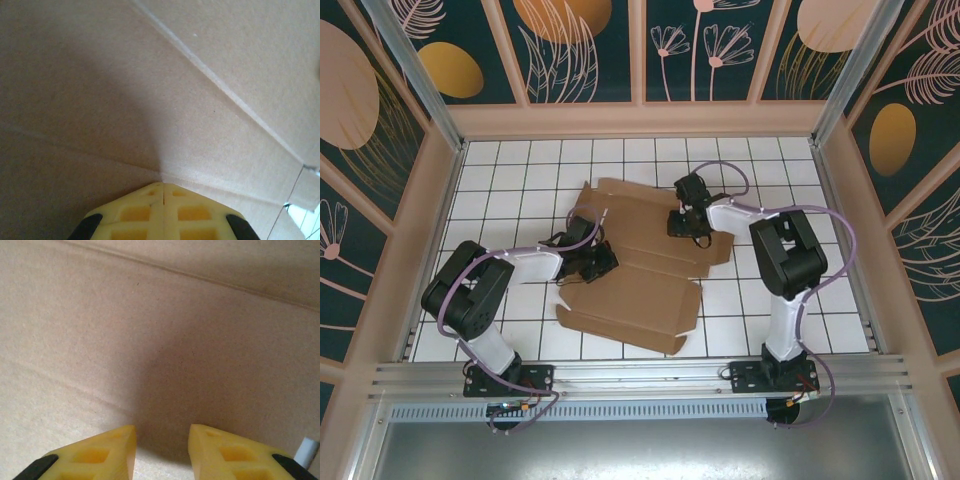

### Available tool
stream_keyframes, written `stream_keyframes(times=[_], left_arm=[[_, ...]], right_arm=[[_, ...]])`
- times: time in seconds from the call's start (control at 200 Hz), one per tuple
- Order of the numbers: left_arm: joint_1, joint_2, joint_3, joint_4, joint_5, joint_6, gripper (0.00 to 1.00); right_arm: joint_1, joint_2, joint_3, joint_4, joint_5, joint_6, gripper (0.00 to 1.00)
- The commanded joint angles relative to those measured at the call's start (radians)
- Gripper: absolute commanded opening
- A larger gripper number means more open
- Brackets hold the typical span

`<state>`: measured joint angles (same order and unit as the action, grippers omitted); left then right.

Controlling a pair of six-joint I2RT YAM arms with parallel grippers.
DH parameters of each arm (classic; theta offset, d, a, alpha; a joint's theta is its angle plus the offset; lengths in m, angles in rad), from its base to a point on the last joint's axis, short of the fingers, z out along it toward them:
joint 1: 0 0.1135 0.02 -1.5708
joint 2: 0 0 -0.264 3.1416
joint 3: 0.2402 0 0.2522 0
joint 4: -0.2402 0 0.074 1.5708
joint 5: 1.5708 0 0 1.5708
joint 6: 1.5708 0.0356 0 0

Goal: Fold the paper box

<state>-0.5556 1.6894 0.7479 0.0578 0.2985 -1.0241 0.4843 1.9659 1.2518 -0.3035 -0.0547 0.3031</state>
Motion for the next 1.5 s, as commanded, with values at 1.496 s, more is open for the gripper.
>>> stream_keyframes(times=[1.496], left_arm=[[0.115,0.819,1.293,-0.39,-0.011,0.124,0.0]], right_arm=[[-0.301,0.122,0.306,0.053,-0.335,-0.071,0.6]])
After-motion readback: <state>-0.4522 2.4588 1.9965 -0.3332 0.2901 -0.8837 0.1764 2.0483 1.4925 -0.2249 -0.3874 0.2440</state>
